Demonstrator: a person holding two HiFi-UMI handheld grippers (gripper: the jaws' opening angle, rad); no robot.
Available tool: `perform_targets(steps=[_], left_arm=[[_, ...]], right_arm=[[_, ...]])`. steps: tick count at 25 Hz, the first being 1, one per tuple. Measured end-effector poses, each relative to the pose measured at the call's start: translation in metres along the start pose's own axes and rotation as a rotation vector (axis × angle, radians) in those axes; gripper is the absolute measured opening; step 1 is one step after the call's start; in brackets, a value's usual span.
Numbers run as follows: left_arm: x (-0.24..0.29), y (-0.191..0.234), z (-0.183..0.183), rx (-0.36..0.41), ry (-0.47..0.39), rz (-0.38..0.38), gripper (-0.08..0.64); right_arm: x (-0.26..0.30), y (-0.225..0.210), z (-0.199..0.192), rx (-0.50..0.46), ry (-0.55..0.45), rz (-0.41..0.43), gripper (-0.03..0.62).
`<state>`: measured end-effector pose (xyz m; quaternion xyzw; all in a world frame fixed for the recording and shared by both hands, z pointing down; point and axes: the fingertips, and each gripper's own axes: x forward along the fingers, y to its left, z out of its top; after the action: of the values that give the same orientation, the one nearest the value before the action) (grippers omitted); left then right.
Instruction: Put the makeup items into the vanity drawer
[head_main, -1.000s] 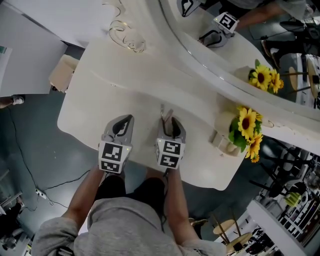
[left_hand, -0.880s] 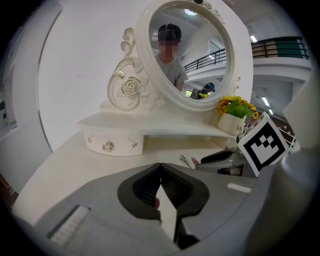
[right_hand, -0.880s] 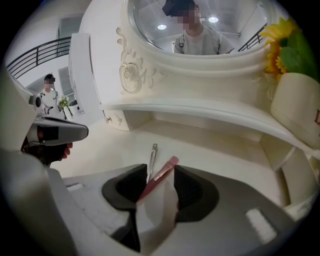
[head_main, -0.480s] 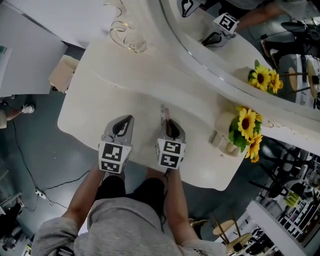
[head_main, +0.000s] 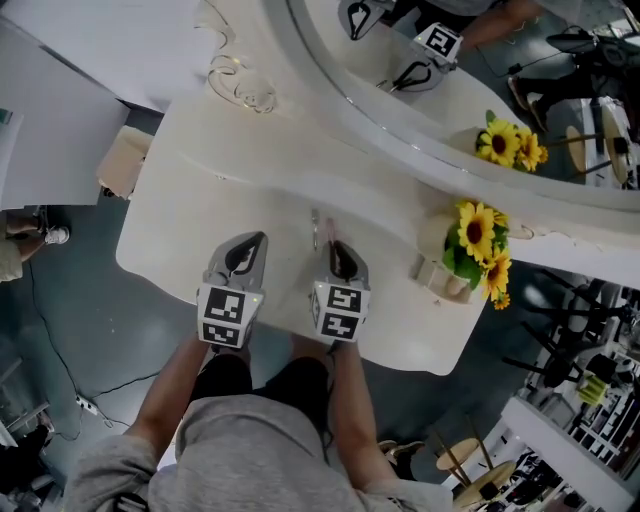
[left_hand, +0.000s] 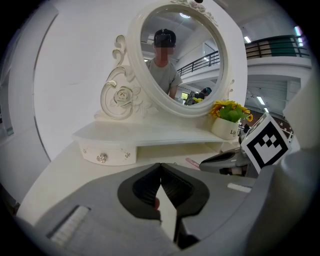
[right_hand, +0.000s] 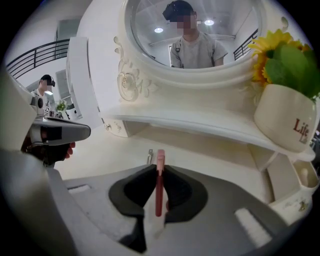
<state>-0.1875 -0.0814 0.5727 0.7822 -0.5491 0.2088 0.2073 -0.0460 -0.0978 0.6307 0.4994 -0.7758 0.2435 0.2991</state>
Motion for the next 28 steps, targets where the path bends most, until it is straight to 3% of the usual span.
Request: perform_targets(steps=[12, 28], left_arm=[[0.008, -0.077, 0.057, 0.112, -0.068, -0.174, 0.011], [0.024, -0.212, 0.095, 0.29, -0.104, -0.473, 0.011]], right_arm=[[-0.083, -0.062, 0.02, 0.119, -0.119, -0.159, 0.051], [-0.187, -0.163, -0.014, 0.301, -0.186, -0.451, 0.051]])
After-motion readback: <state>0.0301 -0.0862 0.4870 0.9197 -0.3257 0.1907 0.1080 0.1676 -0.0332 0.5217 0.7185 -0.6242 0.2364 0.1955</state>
